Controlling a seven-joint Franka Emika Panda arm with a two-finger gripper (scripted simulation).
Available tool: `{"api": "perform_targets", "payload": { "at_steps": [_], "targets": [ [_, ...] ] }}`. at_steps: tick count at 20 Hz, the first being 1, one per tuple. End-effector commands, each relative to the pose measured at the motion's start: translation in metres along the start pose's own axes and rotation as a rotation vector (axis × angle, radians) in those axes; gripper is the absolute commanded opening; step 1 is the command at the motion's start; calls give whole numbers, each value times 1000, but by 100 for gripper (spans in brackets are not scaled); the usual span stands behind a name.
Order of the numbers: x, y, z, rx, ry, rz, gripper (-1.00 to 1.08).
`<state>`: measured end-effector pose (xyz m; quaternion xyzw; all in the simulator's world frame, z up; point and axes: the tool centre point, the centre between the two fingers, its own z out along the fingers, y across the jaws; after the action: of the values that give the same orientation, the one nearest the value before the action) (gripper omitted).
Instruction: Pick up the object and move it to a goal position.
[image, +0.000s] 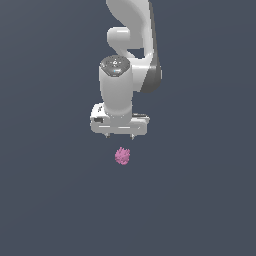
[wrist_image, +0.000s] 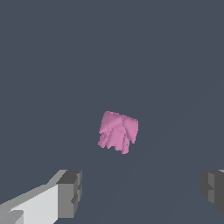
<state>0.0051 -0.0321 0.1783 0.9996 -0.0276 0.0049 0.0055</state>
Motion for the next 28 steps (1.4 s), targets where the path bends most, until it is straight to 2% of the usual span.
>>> {"api": "perform_targets", "payload": {
  "at_steps": [1,12,20,28],
  "targets": [
    [0,0,0,0,0,0,100],
    [0,-20,-5,36,15,21,100],
    [0,-19,-5,34,14,12,100],
    [1,-18,2,28,13,-71,100]
  ]
}}
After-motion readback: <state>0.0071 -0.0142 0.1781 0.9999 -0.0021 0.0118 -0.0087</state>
